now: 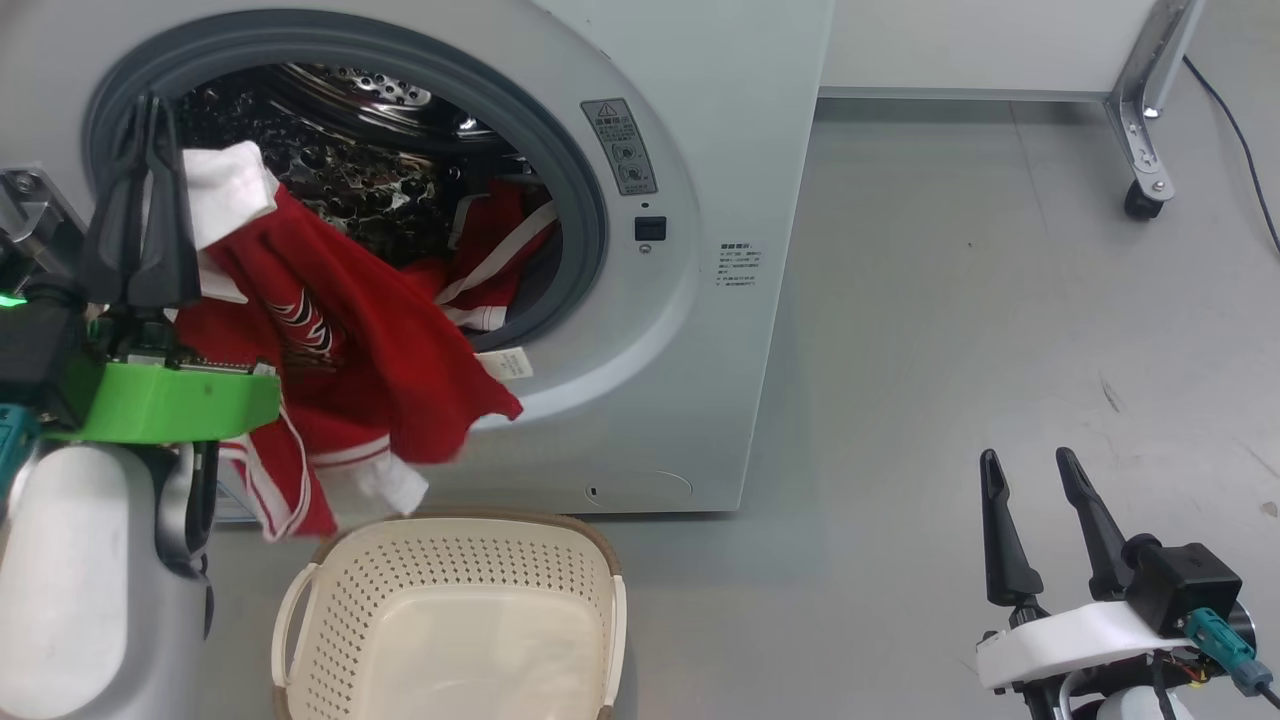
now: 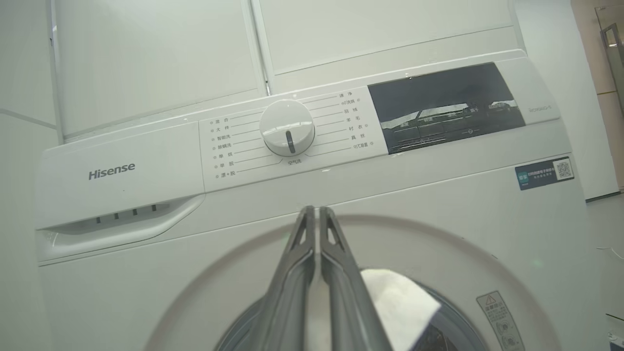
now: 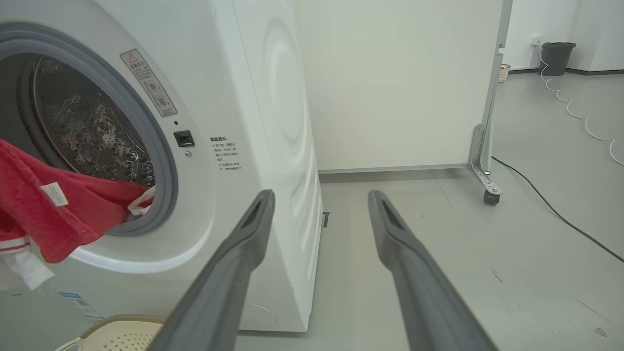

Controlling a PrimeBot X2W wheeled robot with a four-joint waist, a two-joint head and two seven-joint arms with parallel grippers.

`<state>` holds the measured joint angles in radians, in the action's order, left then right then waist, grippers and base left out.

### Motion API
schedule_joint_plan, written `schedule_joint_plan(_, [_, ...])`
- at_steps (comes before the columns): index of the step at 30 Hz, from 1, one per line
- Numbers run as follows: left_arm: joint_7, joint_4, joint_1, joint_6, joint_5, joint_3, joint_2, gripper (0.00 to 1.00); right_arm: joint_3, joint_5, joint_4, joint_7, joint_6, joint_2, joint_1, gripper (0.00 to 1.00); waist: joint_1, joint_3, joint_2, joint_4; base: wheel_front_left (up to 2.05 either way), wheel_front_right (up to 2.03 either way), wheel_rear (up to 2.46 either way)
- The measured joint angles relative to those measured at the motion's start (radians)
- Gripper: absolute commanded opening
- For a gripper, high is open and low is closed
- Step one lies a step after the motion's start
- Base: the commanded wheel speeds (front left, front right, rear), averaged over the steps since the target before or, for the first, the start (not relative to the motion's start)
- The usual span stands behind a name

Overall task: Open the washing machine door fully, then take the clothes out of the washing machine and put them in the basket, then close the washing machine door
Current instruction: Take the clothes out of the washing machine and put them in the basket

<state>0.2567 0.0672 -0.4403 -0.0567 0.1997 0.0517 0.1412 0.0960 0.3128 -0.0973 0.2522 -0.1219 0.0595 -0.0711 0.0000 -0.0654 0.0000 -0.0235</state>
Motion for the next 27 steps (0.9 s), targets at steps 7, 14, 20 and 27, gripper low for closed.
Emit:
schedule_joint_plan(7, [0.0,-0.057,0.042,0.002,-0.008,-0.007,-0.003,0.0,0.001,0.0,0.001,0.0,0.0,-0.001,-0.001,1.0,0.0,-0.003,0.0,0.0,0.0,0.0,0.0])
schedule_joint_plan(14, [-0.006,0.013,0.153,-0.016,-0.007,0.062,-0.009,0.0,0.004,0.0,0.002,0.0,0.0,-0.002,-0.002,1.0,0.0,-0.011,0.0,-0.003,0.0,0.0,0.0])
schedule_joint_plan(20, [-0.086,0.098,0.241,-0.024,-0.004,0.102,-0.012,0.0,0.012,-0.003,0.012,0.0,0.0,-0.002,-0.002,1.0,0.0,-0.034,0.0,-0.009,0.0,0.0,0.0])
schedule_joint_plan(27, [-0.132,0.187,0.271,-0.029,0.002,0.125,-0.013,0.0,0.02,-0.008,0.018,0.0,0.0,-0.002,0.001,1.0,0.0,-0.07,0.0,-0.019,0.0,0.0,0.0])
